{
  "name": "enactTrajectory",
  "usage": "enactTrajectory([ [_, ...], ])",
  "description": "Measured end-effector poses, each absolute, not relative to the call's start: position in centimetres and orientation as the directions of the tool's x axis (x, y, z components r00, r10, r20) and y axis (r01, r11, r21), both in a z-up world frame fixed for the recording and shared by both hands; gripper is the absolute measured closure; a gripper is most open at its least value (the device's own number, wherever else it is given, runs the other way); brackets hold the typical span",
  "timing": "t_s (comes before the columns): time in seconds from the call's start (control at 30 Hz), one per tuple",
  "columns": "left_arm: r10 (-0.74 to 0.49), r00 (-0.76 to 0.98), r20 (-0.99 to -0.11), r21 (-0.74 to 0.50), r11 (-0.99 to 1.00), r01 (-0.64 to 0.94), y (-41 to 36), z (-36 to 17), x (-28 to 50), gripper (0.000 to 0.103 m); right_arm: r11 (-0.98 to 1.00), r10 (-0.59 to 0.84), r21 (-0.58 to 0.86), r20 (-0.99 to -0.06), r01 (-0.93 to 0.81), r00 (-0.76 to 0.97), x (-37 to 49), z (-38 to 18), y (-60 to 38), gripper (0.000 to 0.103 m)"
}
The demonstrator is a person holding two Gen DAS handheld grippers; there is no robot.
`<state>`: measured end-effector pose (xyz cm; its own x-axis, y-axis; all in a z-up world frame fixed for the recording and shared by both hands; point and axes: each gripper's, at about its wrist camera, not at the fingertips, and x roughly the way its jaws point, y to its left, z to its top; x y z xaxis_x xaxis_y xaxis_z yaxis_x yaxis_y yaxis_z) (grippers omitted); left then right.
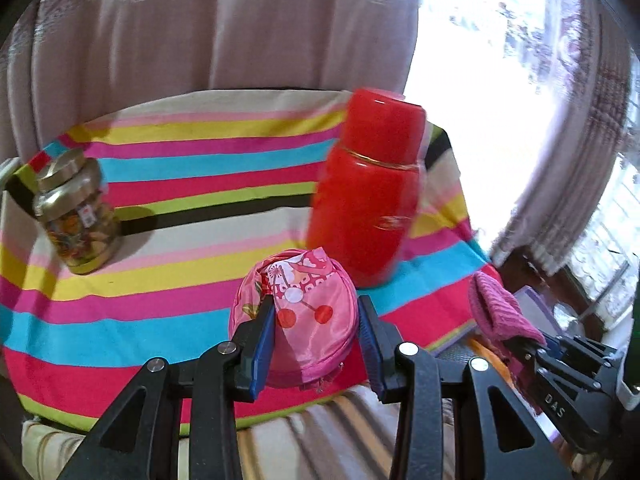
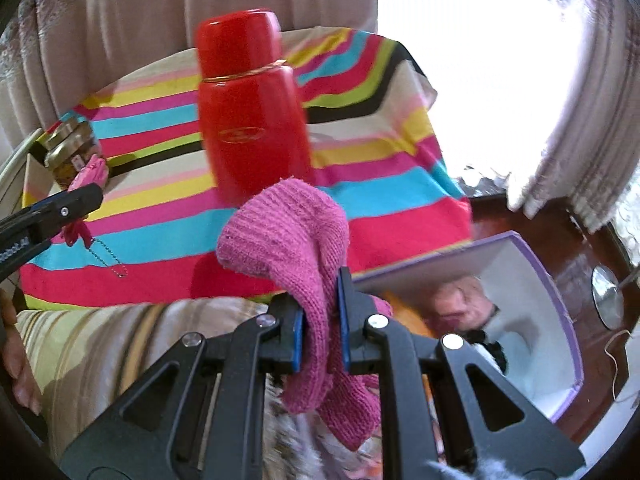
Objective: Organize soft objects
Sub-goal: 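Carry the coin purse and glove over the white box with both tools, then open both tools to drop the coin purse and glove into the box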
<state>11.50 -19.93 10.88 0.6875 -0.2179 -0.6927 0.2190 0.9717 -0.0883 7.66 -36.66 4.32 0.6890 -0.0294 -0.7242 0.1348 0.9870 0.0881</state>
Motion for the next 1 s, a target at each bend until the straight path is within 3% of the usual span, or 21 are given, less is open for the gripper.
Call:
enactTrajectory([
  [0.77, -0.534, 0.408, -0.741, -0.269, 0.792, 0.548, -33.6, 9.5, 5.7, 0.059, 0.914, -0.265, -0.011, -0.771, 0.405, 0.579, -0.6, 2.8, -48.7, 0.084],
  [0.87, -0.556, 0.351, -0.753, -0.299, 0.766, 0.569, -34.8, 8.6, 5.3, 0.05, 0.907, -0.268, -0.003, -0.777, 0.422, 0.57, -1.2, 2.6, -49.3, 0.081],
  [0.93, -0.562, 0.323, -0.761, -0.325, 0.762, 0.56, -34.9, 8.1, 5.3, 0.036, 0.906, -0.268, -0.004, -0.78, 0.424, 0.566, -1.5, 2.5, -49.4, 0.075],
  [1.0, -0.562, 0.308, -0.768, -0.338, 0.764, 0.55, -34.9, 7.7, 5.4, 0.033, 0.909, -0.262, -0.001, -0.78, 0.418, 0.568, -1.7, 2.4, -49.3, 0.059],
])
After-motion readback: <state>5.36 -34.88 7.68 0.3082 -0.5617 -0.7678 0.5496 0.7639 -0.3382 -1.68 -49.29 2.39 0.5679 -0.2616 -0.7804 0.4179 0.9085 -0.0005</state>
